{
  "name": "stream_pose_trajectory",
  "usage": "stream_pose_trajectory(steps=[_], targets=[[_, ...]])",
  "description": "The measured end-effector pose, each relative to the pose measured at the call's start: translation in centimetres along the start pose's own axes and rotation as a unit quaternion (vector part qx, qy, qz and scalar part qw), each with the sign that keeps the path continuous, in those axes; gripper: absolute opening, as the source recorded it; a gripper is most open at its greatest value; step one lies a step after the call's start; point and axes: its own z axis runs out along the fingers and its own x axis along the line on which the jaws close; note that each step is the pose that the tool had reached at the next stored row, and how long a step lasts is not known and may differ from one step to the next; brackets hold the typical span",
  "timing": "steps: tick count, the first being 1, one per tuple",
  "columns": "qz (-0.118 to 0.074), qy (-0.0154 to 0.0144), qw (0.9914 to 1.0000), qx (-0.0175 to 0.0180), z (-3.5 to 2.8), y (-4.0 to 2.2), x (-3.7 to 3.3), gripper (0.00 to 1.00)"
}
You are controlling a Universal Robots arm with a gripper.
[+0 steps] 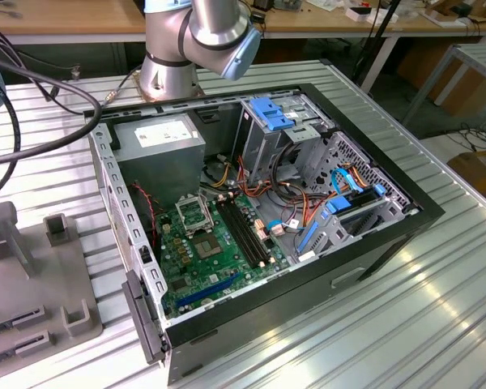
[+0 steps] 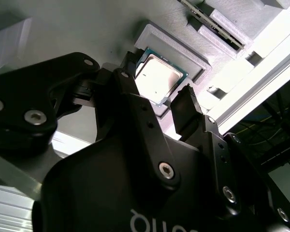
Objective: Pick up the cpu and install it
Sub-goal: 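Pick up the cpu and move it towards the insertion slot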
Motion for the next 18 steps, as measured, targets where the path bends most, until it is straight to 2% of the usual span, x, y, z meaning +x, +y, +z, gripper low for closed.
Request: stream_pose_trajectory(steps=[14,16,17,18], targets=[[0.0,0.0,1.0,0.0,0.25,0.0,-0.01,0.56],[0.0,0.0001,1.0,0.0001,0.24,0.0,-0.01,0.55],[0.0,0.0,1.0,0.0,0.25,0.0,-0.01,0.48],[0.0,0.0,1.0,0.0,0.25,0.0,-0.01,0.48]])
